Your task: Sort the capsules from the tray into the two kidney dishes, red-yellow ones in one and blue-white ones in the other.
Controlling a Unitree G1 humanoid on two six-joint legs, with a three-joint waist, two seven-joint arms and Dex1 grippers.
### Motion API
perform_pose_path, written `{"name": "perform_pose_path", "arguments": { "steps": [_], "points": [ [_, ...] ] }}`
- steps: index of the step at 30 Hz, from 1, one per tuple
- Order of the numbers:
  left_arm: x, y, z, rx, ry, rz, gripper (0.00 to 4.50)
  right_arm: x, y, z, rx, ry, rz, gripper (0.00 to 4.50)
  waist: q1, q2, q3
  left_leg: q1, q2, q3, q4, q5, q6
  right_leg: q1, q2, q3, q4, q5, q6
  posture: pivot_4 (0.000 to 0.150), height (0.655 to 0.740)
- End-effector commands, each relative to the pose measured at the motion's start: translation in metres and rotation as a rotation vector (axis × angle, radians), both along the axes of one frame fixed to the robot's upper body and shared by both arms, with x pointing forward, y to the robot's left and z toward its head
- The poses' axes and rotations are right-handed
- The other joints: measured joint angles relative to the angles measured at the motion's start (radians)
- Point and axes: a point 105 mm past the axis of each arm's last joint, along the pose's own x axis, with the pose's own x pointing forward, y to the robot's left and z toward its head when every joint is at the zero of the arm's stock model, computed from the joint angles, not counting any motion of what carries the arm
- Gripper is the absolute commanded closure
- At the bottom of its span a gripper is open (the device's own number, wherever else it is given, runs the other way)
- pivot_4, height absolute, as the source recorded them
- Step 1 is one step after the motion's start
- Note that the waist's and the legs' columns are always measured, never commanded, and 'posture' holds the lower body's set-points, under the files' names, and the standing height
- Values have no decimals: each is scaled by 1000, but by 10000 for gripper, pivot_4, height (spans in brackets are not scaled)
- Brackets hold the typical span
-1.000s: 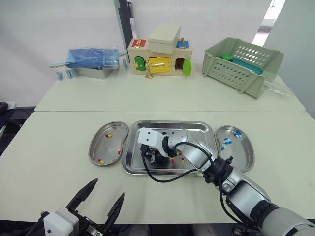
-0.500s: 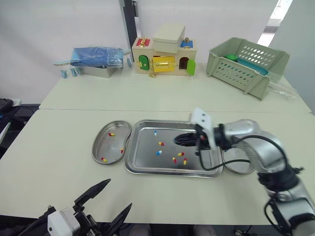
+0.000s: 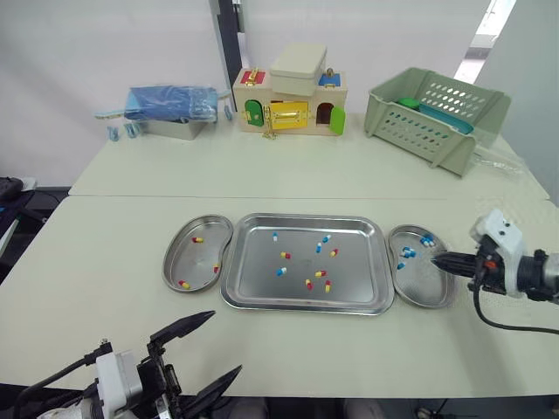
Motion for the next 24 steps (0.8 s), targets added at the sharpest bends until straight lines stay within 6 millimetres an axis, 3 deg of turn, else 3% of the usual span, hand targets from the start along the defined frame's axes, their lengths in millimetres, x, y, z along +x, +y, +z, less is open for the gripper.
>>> {"name": "perform_pose_path", "arguments": {
  "steps": [1,9,18,24],
  "points": [
    [0,0,3,-4,-11,-16,0,6,0,11,-3,-89,1,44836,-1,0,0,0,0,0,0,0,0,0,0,0,0,0,0,1500,7400],
    [-1,3,1,-1,-12,-11,0,11,2,4,-1,-91,1,44836,3,0,0,0,0,0,0,0,0,0,0,0,0,0,0,1500,7400],
    [-2,3,3,2,-15,6,0,13,2,7,22,-95,15,20182,3,-1,0,0,0,0,0,0,0,1,0,0,0,0,0,1500,7400],
    [6,8,5,-6,-24,92,0,6,-6,24,147,-166,10,2854,8,-1,0,0,0,0,0,0,0,1,0,0,-1,0,0,1500,7400]
  ]
}}
